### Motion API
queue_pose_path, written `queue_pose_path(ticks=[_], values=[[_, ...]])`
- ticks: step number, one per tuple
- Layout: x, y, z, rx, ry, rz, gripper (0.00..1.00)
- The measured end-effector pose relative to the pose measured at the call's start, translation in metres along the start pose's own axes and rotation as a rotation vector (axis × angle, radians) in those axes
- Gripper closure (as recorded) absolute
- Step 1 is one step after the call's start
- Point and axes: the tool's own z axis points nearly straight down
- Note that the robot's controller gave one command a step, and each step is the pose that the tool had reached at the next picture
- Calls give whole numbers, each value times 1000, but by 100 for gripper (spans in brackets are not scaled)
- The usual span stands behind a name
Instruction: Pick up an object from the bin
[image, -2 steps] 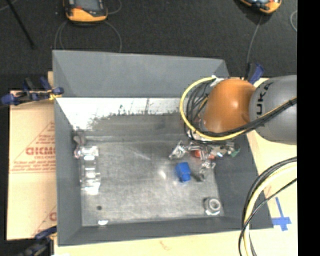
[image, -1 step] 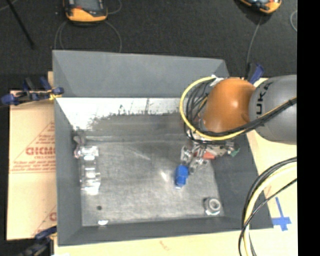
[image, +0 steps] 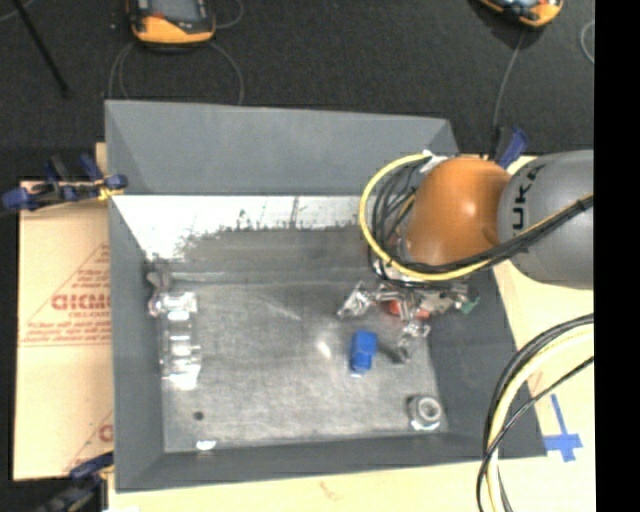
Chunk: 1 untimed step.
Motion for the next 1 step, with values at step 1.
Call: queue_pose_path(ticks=[1], values=[[5, 48, 3, 8, -7, 4, 0]])
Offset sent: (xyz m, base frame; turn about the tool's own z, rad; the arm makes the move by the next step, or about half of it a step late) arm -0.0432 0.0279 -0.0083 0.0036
